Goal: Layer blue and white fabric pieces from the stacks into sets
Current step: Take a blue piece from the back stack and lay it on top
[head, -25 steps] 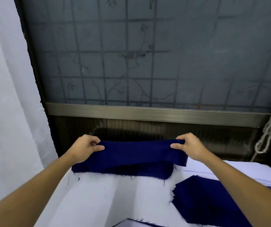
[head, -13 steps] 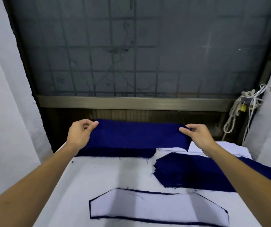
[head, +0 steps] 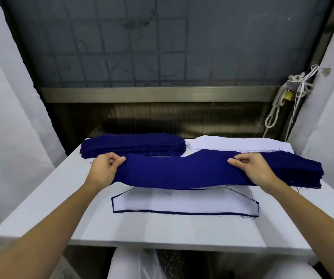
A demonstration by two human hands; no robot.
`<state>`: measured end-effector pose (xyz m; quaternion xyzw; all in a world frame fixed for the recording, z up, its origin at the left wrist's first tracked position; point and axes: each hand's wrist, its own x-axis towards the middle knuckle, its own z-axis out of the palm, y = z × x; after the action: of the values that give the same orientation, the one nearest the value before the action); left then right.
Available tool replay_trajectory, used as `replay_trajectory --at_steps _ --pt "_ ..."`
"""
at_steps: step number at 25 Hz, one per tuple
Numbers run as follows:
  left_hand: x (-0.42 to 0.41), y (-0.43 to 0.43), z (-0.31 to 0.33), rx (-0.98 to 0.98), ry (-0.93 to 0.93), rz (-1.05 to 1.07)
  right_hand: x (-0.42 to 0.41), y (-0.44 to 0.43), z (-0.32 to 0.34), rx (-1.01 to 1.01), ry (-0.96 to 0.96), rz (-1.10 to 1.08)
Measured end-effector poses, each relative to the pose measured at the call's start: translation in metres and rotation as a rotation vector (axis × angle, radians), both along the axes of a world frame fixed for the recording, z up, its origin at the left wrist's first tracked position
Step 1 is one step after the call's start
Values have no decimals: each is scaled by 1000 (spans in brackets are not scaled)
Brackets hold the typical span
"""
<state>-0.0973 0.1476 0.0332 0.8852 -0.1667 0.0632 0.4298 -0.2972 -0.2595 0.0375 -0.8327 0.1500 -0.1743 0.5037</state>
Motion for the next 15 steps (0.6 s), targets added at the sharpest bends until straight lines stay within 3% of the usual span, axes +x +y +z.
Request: replay_trajectory --at_steps 7,12,15 --pt "-21 7 -60 226 57 59 -29 3 -59 -81 109 -41" --pt "-30 3 -82 403 -50 112 -38 14 -84 -430 182 -289" --pt "-30 3 -86 403 -101 167 -38 17 -90 -584 198 -337"
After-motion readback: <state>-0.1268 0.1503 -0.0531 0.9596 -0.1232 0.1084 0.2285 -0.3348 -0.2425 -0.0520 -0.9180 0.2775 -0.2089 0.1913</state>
